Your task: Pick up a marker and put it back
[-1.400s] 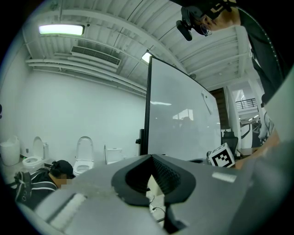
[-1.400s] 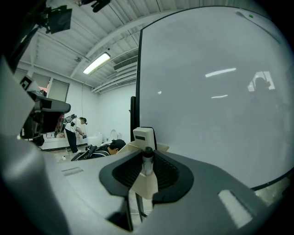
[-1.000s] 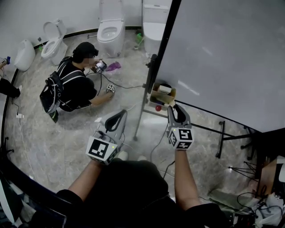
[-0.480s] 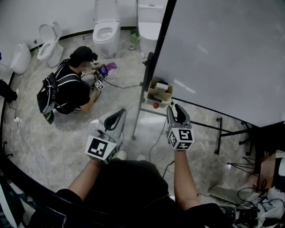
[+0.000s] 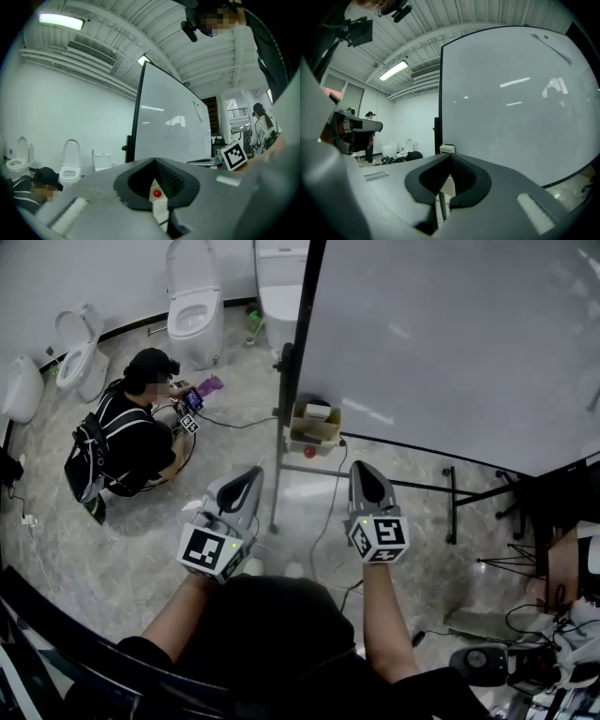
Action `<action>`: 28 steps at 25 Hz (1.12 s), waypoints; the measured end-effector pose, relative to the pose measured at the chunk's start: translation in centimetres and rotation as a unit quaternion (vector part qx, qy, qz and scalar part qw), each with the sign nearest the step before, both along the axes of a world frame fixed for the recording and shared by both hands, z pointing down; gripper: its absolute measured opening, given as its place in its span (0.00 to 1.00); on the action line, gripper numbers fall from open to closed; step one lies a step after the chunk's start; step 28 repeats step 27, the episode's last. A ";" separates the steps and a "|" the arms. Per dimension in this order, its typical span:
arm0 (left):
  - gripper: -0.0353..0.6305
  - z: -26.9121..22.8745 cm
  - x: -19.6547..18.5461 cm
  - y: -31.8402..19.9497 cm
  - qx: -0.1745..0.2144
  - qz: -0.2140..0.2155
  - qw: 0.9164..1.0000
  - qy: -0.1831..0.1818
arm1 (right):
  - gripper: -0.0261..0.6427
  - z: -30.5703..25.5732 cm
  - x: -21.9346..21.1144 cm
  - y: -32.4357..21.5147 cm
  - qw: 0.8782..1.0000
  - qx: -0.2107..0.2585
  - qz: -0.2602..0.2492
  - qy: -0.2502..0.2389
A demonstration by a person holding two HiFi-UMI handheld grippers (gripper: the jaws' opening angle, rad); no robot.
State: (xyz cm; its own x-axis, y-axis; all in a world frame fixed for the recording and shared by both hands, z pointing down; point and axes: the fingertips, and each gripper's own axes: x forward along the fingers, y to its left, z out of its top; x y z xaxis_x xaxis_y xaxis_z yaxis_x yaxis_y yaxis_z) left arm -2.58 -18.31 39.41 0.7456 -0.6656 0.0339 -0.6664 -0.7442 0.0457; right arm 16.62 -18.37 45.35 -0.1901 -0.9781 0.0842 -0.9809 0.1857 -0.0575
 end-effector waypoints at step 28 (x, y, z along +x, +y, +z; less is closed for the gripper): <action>0.06 0.1 2.1 2.7 0.009 0.056 0.998 0.017 | 0.05 -3.3 -1.1 6.8 1.000 0.022 0.023 0.001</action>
